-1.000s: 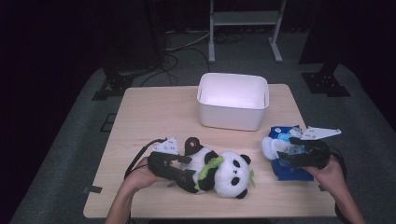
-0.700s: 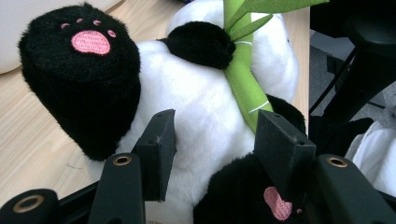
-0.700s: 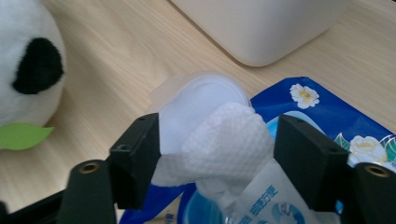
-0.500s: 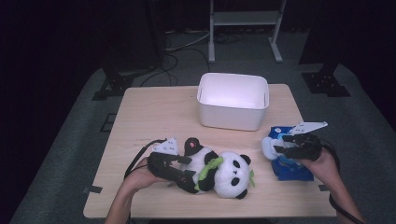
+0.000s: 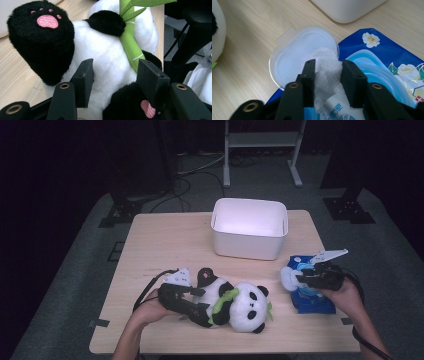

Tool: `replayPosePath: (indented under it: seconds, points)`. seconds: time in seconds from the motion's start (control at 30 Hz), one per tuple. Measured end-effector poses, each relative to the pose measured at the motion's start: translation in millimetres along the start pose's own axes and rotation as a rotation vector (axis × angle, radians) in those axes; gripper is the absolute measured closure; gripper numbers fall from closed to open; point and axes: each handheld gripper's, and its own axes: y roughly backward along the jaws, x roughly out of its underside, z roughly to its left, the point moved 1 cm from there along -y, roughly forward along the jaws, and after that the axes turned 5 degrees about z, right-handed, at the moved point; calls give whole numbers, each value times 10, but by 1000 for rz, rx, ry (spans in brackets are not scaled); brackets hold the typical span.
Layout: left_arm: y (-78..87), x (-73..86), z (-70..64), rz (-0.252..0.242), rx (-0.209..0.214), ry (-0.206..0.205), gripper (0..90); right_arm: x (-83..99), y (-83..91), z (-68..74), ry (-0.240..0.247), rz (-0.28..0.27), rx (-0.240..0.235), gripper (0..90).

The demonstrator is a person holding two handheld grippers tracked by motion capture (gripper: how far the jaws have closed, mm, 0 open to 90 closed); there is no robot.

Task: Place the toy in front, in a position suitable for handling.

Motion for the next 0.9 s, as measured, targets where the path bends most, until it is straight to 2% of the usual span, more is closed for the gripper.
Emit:
replayPosePath:
  seconds: [0.2,0.4,0.53,0.8,0.9]
  points:
    - [2,-2,-6,6,3,-2,464,-7,44,7,9,3,-3,737]
    - [1,-2,-22,5,2,0,459,-43,125,16,10,-11,-32,834]
    - [1,-4,-27,6,0,0,457,-59,166,38,17,-21,-44,850]
    - [-3,-4,-24,5,-3,1,451,-60,272,9,-24,-81,-73,853]
    - [-1,-2,-22,4,-2,2,451,-76,323,11,-22,-91,-65,853]
